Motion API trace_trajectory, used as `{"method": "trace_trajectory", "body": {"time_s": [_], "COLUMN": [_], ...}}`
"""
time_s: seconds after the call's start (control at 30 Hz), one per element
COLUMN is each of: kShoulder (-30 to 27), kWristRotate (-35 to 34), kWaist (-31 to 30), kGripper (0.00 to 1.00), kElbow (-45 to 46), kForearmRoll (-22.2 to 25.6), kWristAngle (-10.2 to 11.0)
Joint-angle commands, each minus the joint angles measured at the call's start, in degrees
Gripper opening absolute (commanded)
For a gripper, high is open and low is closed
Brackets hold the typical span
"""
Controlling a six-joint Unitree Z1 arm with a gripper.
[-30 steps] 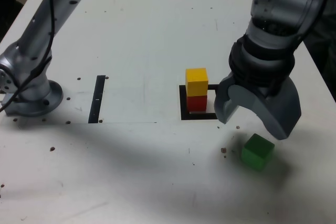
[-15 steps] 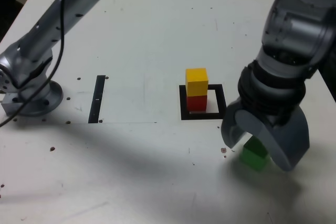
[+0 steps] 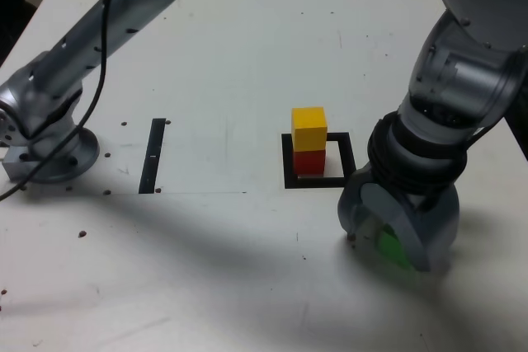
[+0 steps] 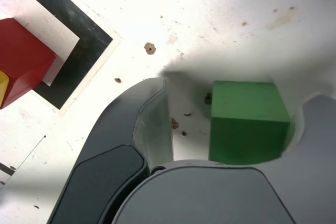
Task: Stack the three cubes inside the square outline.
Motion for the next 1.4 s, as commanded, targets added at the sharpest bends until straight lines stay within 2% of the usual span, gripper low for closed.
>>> {"method": "trace_trajectory", "body": {"time_s": [0.0,0.1,0.33,0.57,0.77,0.93,1.17,1.27,1.37], "kShoulder": [-0.92,-1.91,-3.49,-3.66,-3.38,-4.23,-11.07,-15.31,-18.96], "kWristRotate": [0.1,0.1,0.41,0.99,1.13,0.7,-2.07,-3.46,-4.81], "kWaist": [0.08,0.08,0.08,0.09,0.44,0.7,0.7,0.7,0.86], "kGripper": [0.56,0.49,0.46,0.26,0.16,0.1,0.09,0.09,0.09], "kElbow": [0.79,1.7,3.8,4.63,5.33,5.62,9.55,10.62,8.88], "kForearmRoll": [-0.94,-2.37,-4.22,-6.41,-6.74,-5.91,-4.99,-3.93,-0.53], "kWristAngle": [0.22,0.37,0.4,-0.64,-0.87,0.24,3.04,3.12,2.56]}}
